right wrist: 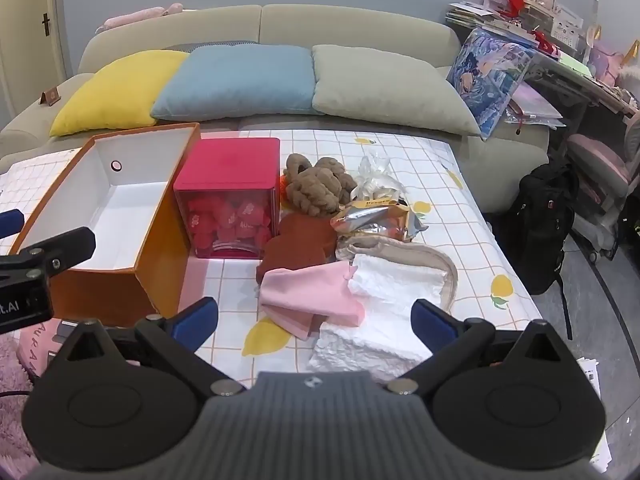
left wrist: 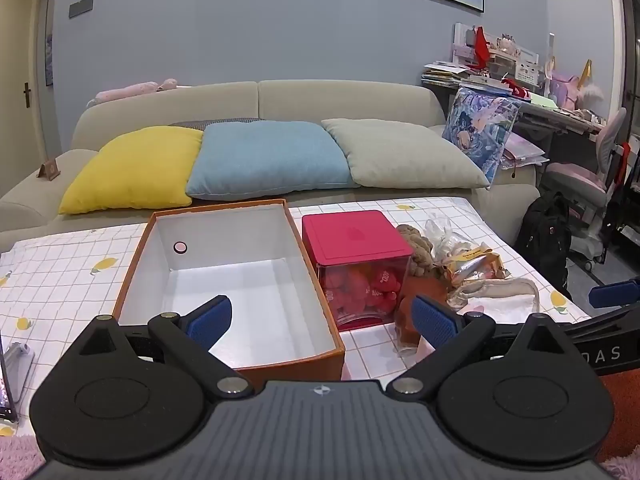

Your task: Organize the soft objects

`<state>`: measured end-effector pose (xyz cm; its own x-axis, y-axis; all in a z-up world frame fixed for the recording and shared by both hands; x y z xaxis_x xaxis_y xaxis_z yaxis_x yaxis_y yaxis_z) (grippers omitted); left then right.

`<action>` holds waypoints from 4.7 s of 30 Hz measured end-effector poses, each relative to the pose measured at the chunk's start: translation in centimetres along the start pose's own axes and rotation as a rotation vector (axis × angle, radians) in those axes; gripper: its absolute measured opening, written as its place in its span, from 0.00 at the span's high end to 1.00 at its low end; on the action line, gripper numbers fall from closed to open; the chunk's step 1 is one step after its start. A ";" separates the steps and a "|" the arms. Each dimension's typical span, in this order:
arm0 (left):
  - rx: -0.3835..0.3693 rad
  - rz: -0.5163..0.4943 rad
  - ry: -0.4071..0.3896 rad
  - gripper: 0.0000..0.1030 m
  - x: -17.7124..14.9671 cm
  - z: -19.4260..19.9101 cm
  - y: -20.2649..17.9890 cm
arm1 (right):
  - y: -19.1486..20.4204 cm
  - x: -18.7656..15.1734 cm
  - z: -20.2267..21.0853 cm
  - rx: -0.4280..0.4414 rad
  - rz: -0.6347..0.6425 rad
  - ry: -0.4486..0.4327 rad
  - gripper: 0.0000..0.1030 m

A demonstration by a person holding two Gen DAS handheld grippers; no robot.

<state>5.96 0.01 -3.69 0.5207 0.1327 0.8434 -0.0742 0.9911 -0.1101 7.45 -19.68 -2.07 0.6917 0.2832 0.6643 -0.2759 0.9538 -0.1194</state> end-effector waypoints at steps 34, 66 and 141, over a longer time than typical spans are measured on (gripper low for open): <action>0.006 -0.001 0.033 0.00 -0.7 -0.6 0.0 | 0.1 -0.3 -0.4 0.001 -0.001 0.022 0.03; 0.008 -0.009 0.040 0.00 -1.1 -0.8 -0.1 | -0.1 -0.6 -0.6 -0.004 -0.010 0.040 0.03; -0.315 0.044 0.554 0.40 -6.2 -17.2 -9.9 | -4.8 -3.4 -15.7 0.319 0.707 0.299 0.03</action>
<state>18.12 -10.53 -16.91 0.8916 0.0729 0.4469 0.1040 0.9276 -0.3587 16.89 -23.67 -15.38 0.4203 0.8626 0.2816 -0.8568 0.4795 -0.1898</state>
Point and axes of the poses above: each gripper's, at about its wrist camera, not at the fingertips, and z roughly against the way its jaws point, y to its left, x to its top, the point moved 7 cm from there along -z, roughly the way its jaws point, and after that the axes turned 7 degrees about z, right-handed, at the moved point
